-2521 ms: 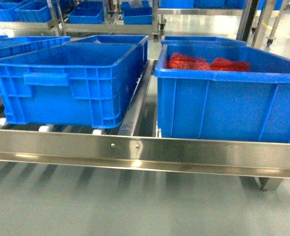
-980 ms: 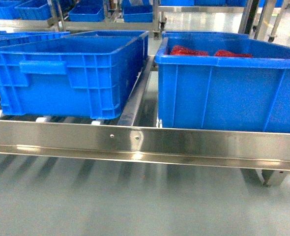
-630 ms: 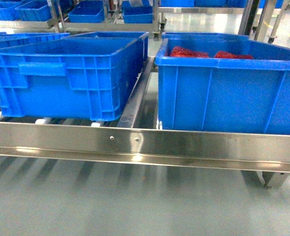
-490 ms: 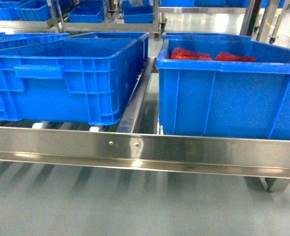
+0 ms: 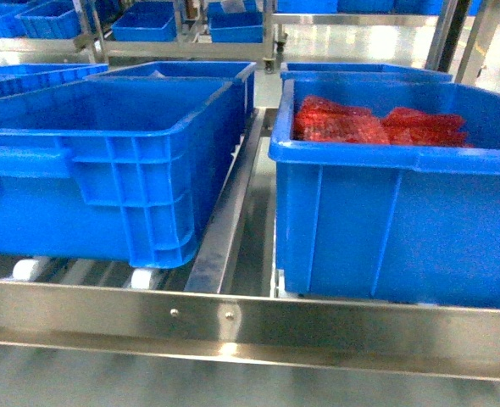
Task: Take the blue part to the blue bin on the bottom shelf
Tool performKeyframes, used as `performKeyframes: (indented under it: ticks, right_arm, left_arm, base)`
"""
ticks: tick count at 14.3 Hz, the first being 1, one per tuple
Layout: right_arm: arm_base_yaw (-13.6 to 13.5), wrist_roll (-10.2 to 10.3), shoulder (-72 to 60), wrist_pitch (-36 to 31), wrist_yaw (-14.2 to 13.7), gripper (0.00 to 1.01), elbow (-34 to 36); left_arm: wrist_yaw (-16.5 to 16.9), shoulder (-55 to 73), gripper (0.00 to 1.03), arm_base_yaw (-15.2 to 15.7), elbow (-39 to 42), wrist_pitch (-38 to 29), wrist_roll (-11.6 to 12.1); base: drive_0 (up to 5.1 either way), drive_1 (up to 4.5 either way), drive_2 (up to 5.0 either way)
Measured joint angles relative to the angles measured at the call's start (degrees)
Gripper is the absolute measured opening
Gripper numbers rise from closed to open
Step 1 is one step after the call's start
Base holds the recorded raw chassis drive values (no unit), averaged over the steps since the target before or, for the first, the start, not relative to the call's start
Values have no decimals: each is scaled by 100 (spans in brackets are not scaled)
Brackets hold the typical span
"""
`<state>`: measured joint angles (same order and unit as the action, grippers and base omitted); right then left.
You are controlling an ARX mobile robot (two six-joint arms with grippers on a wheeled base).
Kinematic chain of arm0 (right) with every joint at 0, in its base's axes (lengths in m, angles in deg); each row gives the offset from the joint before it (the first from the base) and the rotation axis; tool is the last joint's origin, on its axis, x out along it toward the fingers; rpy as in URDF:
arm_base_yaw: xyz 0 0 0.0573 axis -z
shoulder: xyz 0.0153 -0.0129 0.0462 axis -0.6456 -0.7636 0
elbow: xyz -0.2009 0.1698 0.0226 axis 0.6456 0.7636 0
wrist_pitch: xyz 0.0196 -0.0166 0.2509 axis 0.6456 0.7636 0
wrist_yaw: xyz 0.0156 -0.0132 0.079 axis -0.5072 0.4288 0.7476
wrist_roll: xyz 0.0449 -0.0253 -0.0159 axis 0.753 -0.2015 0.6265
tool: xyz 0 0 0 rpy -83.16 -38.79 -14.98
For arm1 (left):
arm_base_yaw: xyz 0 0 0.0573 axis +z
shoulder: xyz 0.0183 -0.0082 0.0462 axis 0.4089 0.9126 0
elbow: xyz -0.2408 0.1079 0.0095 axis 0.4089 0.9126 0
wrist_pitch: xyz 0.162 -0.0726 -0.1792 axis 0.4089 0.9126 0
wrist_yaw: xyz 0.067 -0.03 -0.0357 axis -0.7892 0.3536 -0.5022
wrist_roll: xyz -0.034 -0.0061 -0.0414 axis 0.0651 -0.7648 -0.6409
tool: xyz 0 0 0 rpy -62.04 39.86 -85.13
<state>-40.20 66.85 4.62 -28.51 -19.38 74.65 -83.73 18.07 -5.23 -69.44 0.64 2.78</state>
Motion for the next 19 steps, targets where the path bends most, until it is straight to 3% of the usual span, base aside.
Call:
performKeyframes:
  ticks: [6,19]
  right_arm:
    - [0,0,0,-4,2,98,0]
    - [0,0,0,0,0,98,0]
  left_arm:
    - [0,9,44,-11,0,-9,0]
    - [2,11,44,-7,0,-2,0]
  base:
    - [-7,397,-410]
    - [0,0,0]
